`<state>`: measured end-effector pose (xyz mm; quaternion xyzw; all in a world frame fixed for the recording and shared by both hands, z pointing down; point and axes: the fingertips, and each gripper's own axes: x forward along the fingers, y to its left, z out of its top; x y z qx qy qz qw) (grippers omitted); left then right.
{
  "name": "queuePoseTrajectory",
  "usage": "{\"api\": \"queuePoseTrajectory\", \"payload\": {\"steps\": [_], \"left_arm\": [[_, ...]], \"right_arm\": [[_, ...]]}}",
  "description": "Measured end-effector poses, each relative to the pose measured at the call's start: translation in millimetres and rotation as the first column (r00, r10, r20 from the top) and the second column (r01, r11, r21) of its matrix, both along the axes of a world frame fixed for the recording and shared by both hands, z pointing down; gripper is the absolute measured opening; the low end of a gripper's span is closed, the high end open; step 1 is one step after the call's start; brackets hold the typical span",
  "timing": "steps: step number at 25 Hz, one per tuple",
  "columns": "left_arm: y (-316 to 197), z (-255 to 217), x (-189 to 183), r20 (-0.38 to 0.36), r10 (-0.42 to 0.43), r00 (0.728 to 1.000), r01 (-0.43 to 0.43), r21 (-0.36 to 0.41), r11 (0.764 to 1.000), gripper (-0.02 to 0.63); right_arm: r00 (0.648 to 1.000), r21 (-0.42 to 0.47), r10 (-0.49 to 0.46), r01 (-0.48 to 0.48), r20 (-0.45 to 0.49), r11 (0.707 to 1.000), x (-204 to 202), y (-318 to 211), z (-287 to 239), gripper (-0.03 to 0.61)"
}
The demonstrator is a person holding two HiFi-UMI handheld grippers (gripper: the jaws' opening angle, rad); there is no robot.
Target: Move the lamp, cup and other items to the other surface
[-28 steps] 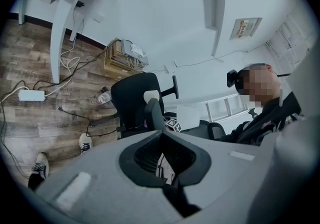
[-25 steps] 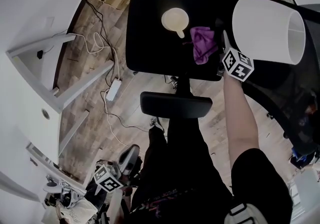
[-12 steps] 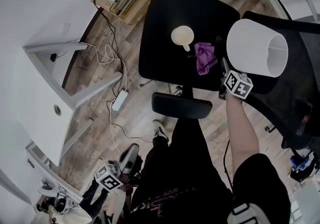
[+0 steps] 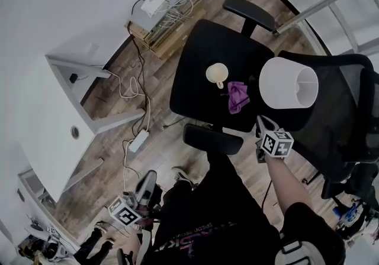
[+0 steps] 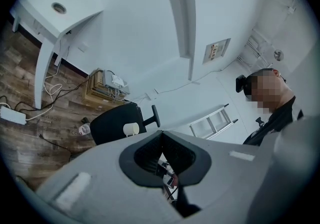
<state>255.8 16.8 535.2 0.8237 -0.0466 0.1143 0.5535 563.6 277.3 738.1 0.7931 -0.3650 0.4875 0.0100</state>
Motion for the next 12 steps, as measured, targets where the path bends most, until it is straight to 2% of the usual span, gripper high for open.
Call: {"api": "queuePoseTrajectory", "payload": {"steps": [3, 5, 6, 8, 9, 12], "left_arm": [[8.1, 0.4, 4.5, -0.034, -0.043, 0.998, 0.043, 0.005, 0.999, -0.005], [18.9, -4.2, 9.2, -0.056, -0.065, 0.996, 0.066, 0.015, 0.998, -0.005], [22.8, -7.8, 11.0, -0.066, -0.073, 0.995, 0.075, 0.021, 0.997, -0.005], [25.6, -14.2, 11.9, -0.08, -0.096, 0.992, 0.099, 0.038, 0.994, -0.005], [25.0, -16.2, 9.7, -0.082, -0.114, 0.99, 0.118, 0.048, 0.992, -0.005], [17.8, -18.9, -19.2, -0.063, -0.194, 0.979, 0.199, 0.087, 0.976, -0.005]], "right_arm": [[0.987, 0.109, -0.158, 0.156, 0.012, 0.982, -21.1, -26.6, -35.3, -0.002], [0.96, 0.214, -0.28, 0.266, 0.033, 0.94, -38.5, -51.4, -63.2, -0.002], [0.937, 0.271, -0.348, 0.326, 0.039, 0.906, -50.4, -67.6, -79.3, -0.002], [0.867, 0.379, -0.498, 0.452, 0.027, 0.808, -81.9, -108.6, -112.7, 0.0], [0.817, 0.425, -0.576, 0.518, 0.011, 0.742, -102.0, -131.4, -128.4, 0.0], [0.621, 0.53, -0.783, 0.679, -0.046, 0.508, -184.6, -192.2, -166.9, 0.0]]}}
